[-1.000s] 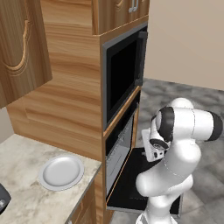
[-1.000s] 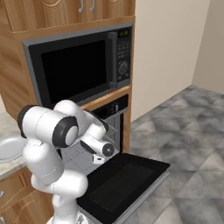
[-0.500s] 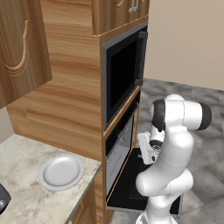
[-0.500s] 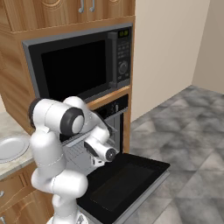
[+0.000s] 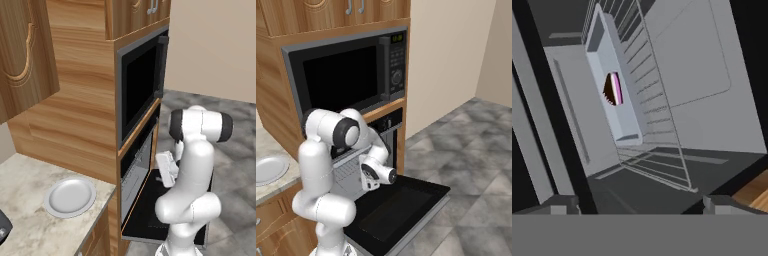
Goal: Take the baked cake out of the oven and place it on the plate for cooling. Then close the oven door.
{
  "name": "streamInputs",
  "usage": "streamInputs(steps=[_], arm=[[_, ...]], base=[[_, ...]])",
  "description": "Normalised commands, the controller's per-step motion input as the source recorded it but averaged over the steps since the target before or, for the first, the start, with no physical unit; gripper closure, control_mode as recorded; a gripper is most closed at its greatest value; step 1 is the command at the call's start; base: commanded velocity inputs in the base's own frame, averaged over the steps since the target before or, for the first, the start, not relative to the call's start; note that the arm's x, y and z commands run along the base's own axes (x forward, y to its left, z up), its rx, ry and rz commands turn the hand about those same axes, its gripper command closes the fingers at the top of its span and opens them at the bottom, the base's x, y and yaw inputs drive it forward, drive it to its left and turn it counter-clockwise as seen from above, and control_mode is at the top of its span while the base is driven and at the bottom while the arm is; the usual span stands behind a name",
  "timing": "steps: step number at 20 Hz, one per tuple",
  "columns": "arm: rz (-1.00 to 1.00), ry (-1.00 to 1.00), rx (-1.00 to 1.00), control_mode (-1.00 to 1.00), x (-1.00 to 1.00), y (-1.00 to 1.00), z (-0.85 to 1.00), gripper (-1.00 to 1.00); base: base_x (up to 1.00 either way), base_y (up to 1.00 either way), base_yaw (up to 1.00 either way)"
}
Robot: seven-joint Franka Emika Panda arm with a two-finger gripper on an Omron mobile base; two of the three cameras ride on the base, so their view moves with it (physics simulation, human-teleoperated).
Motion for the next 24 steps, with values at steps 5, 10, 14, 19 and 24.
streamInputs(steps=[5,10,14,19,24], arm=[[0.04,-0.05,0.00,-1.00,0.02,0.34,-0.16,-1.00],[0.00,-0.05,0.00,-1.00,0.00,0.53,-0.21,-1.00],[0.00,-0.06,0.00,-1.00,0.00,0.47,-0.21,-1.00],[0.00,-0.06,0.00,-1.00,0.00,0.29,-0.25,-1.00],[0.00,-0.07,0.00,-1.00,0.07,0.21,-0.21,-1.00]], base=[[0.00,0.00,0.00],[0.00,0.00,0.00],[0.00,0.00,0.00],[0.00,0.00,0.00],[0.00,0.00,0.00]])
